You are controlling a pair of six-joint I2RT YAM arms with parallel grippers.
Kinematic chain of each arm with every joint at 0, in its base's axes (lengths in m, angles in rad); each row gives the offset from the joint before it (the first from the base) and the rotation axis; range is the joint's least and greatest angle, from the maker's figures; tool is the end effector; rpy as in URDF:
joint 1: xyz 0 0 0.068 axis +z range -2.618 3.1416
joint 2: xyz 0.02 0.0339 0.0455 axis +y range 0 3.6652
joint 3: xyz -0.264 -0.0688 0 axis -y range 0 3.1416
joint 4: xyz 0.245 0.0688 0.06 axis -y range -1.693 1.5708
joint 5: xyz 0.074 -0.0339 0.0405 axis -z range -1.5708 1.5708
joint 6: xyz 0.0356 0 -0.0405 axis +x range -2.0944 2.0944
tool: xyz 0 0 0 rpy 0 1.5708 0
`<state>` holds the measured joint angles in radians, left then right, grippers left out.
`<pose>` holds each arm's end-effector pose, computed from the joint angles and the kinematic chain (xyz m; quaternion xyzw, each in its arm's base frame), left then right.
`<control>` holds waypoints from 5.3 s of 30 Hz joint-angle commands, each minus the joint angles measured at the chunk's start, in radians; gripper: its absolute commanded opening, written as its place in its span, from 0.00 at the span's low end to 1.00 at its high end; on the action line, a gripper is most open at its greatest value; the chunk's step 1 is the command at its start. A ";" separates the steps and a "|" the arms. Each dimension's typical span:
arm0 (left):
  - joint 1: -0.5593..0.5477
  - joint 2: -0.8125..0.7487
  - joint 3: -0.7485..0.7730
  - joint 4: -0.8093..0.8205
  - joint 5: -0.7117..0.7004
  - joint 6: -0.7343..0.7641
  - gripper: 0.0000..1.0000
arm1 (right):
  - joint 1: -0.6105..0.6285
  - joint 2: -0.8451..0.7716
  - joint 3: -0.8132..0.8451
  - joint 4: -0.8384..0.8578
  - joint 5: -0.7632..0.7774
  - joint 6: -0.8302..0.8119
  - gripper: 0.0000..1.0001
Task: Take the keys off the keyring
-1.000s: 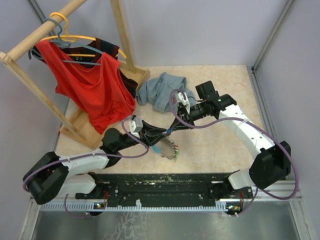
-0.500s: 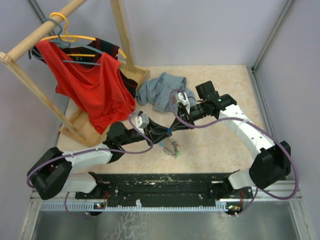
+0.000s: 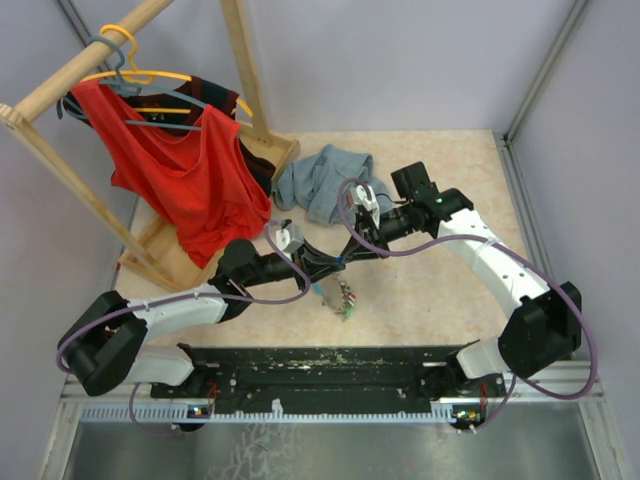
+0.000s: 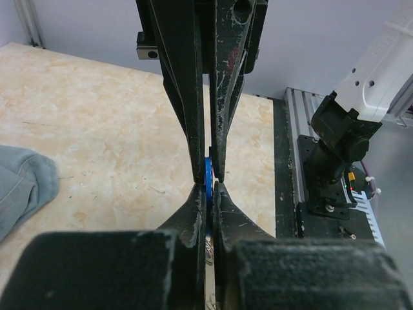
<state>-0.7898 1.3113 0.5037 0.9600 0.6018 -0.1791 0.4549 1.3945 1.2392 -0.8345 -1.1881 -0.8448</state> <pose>0.1737 -0.2039 0.2488 0.4015 0.5256 -0.5083 0.5515 0.2307 0.1496 0.3218 -0.6080 0.5351 0.4801 0.3367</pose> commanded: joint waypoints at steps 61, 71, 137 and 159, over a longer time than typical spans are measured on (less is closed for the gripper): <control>-0.004 -0.177 -0.023 0.177 -0.113 -0.096 0.00 | 0.066 -0.054 -0.218 0.549 -0.139 0.261 0.00; -0.035 -0.163 0.006 0.123 -0.118 -0.055 0.00 | 0.067 -0.051 -0.194 0.513 -0.118 0.254 0.00; -0.049 -0.329 0.015 -0.191 -0.091 0.293 0.00 | 0.053 0.069 -0.040 0.268 -0.133 0.245 0.00; -0.048 -0.313 -0.073 0.000 -0.294 0.029 0.00 | 0.047 -0.034 -0.106 0.353 -0.138 0.228 0.00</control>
<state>-0.8360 1.0084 0.4496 0.8524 0.3439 -0.1139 0.5072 1.4166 1.1366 -0.5373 -1.3067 -0.6174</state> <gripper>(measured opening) 0.026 0.005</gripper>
